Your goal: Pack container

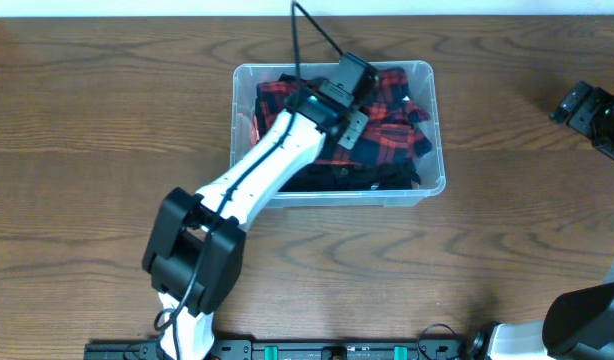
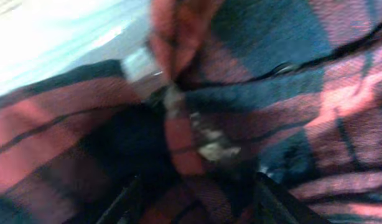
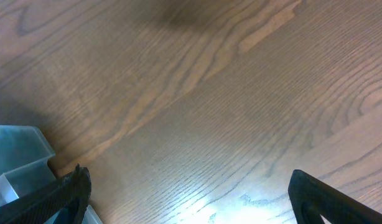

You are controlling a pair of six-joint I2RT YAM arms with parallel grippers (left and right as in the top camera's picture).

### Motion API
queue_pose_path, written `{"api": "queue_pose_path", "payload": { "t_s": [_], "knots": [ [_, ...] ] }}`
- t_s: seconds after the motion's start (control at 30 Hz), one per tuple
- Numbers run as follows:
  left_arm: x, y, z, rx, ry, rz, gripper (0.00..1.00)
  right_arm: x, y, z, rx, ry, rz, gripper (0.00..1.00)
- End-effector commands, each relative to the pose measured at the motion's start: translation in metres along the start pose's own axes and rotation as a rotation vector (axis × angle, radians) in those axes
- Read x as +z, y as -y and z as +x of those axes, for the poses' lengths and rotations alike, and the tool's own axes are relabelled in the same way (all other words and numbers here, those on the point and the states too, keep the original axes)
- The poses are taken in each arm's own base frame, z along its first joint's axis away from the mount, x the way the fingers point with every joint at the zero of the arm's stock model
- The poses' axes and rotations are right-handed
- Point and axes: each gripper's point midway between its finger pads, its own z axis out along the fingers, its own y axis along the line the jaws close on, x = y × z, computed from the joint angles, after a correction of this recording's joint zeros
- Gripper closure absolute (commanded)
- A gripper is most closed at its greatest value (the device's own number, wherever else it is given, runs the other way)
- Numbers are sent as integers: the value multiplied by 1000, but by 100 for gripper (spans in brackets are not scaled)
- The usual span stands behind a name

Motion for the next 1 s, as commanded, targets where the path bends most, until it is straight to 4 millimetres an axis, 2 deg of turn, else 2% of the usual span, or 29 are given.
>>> {"api": "queue_pose_path", "payload": {
  "t_s": [0.0, 0.13, 0.3, 0.43, 0.47, 0.53, 0.57, 0.77, 0.97],
  "knots": [
    [-15, -36, 12, -49, -24, -56, 42, 2, 2, 0, 13, -4, 6, 1],
    [-61, -51, -5, -79, 71, -67, 42, 2, 2, 0, 14, -4, 6, 1],
    [-107, -55, -15, -88, 154, -67, 41, 2, 2, 0, 14, -4, 6, 1],
    [-139, -57, -14, -93, 193, -67, 12, 2, 2, 0, 14, -4, 6, 1],
    [-147, -58, -14, -94, 204, -67, 7, 2, 2, 0, 13, -4, 6, 1],
    [-164, -60, -13, -97, 231, -68, 4, 2, 2, 0, 13, -4, 6, 1],
    [-175, -60, -12, -98, 243, -67, 1, 2, 2, 0, 13, -4, 6, 1],
    [-232, -59, 10, -99, 286, -36, 2, 2, 2, 0, 13, -4, 6, 1],
    [-267, -63, 34, -93, 294, -47, 2, 2, 2, 0, 13, -4, 6, 1]
  ]
}}
